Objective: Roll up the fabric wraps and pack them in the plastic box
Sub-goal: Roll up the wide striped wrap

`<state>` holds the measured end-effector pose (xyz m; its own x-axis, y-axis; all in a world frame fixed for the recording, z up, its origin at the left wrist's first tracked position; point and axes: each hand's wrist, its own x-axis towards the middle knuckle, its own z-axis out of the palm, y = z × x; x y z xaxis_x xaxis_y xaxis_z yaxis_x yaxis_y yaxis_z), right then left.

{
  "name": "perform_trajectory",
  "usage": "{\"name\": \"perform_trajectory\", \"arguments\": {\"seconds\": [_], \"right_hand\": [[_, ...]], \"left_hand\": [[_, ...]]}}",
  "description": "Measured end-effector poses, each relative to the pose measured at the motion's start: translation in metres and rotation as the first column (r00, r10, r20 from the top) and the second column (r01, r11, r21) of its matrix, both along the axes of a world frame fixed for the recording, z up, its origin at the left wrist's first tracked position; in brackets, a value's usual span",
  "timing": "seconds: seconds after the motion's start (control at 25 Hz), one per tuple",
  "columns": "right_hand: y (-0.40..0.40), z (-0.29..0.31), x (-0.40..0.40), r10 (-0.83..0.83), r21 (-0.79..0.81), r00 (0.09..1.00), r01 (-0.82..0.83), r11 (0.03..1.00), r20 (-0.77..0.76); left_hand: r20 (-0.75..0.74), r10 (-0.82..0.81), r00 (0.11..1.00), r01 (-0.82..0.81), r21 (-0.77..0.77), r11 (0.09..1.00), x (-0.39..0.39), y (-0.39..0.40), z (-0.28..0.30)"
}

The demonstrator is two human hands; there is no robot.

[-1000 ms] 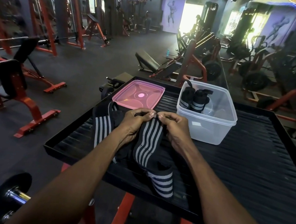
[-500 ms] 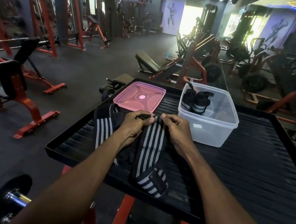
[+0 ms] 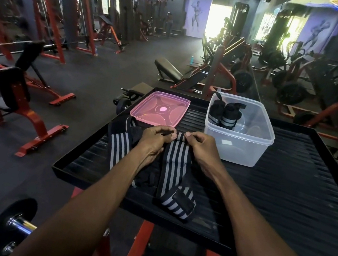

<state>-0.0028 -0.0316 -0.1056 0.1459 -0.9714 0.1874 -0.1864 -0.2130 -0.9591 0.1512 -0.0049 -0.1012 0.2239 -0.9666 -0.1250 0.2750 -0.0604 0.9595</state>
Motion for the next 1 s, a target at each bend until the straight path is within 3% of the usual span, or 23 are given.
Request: {"name": "perform_trajectory", "arguments": {"seconds": [0.16,0.32,0.44,0.56,0.72,0.84,1.0], "right_hand": [[0.003,0.003,-0.003,0.015,-0.105,0.998,-0.007,0.994,0.069],[0.005,0.005,-0.002,0.033,0.005,0.988,-0.034,0.999,0.153],[0.004,0.006,-0.002,0.004,0.053,0.999,-0.007,0.999,0.054],[0.006,0.008,-0.003,0.018,-0.007,0.998,-0.018,1.000,0.060],[0.011,0.011,-0.002,0.050,-0.023,0.995,-0.048,0.999,0.081],[0.010,0.010,-0.003,0.074,0.057,0.997,-0.074,0.996,0.012],[0.010,0.009,-0.004,0.043,-0.066,0.998,-0.039,0.997,0.054]], "left_hand": [[-0.089,-0.087,0.992,0.089,0.026,0.996,-0.001,0.001,-0.001],[0.069,-0.059,0.996,0.060,-0.002,0.998,0.001,-0.001,-0.005],[0.083,-0.054,0.995,0.057,-0.033,0.998,0.002,-0.001,-0.003],[-0.034,-0.120,0.992,0.120,-0.012,0.993,-0.001,0.003,-0.002],[0.129,-0.060,0.990,0.060,-0.001,0.998,0.001,0.005,-0.003],[0.126,-0.016,0.992,0.024,-0.064,0.998,0.001,0.007,0.000],[0.114,-0.074,0.991,0.073,0.015,0.997,-0.001,0.007,-0.003]]}}
